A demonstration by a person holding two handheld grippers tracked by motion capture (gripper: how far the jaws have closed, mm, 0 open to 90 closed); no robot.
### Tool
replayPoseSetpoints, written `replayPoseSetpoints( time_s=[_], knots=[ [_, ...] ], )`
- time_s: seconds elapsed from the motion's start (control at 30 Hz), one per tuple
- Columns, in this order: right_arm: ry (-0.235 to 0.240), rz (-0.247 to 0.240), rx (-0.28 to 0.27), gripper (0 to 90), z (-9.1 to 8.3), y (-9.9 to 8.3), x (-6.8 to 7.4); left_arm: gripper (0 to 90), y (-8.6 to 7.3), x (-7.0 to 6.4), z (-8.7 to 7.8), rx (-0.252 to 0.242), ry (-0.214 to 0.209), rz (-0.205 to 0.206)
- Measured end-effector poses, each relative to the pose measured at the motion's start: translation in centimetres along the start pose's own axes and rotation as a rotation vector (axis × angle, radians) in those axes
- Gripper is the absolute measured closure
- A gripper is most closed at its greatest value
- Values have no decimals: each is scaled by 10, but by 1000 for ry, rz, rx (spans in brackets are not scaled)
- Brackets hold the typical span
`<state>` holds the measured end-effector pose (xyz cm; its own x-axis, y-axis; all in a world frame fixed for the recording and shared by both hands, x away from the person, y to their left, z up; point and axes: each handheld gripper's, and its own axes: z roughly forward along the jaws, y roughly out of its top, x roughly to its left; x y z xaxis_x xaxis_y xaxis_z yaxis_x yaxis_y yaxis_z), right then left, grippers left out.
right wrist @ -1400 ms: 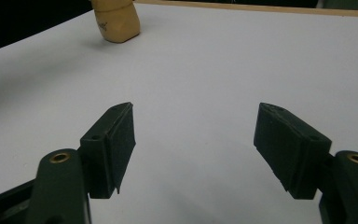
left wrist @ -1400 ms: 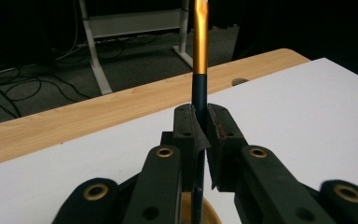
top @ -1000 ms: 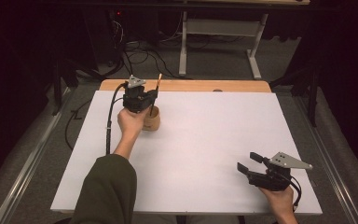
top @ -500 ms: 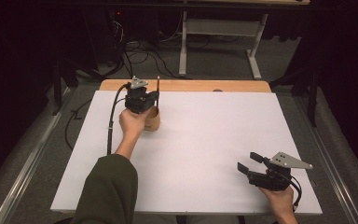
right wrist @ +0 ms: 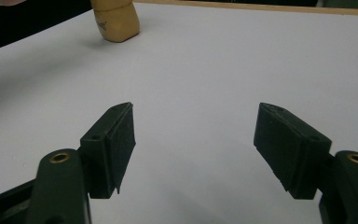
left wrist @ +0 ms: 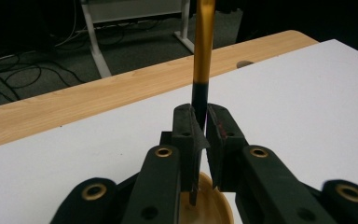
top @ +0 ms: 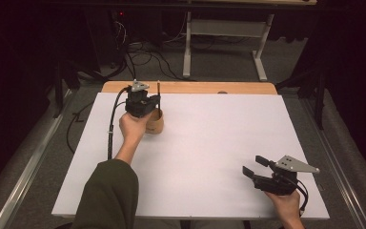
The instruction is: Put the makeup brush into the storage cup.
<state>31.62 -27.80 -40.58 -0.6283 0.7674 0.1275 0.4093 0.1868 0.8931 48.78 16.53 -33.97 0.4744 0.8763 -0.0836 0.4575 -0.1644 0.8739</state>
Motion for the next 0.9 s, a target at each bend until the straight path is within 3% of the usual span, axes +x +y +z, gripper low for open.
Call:
replayPoseSetpoints(
  time_s=[0.07,0.2,0.47,0.9],
  knots=[
    [-1,1,0,310,0,0,0,747,0,0,0,8,-8,-17],
    [0,-4,0,310,0,0,0,697,0,0,-3,25,-16,-13],
    [-1,-3,1,310,0,0,1,530,-3,-2,-13,4,-24,-13],
    [-2,-3,1,310,0,0,1,423,-5,-1,-30,-2,-42,4]
  ],
)
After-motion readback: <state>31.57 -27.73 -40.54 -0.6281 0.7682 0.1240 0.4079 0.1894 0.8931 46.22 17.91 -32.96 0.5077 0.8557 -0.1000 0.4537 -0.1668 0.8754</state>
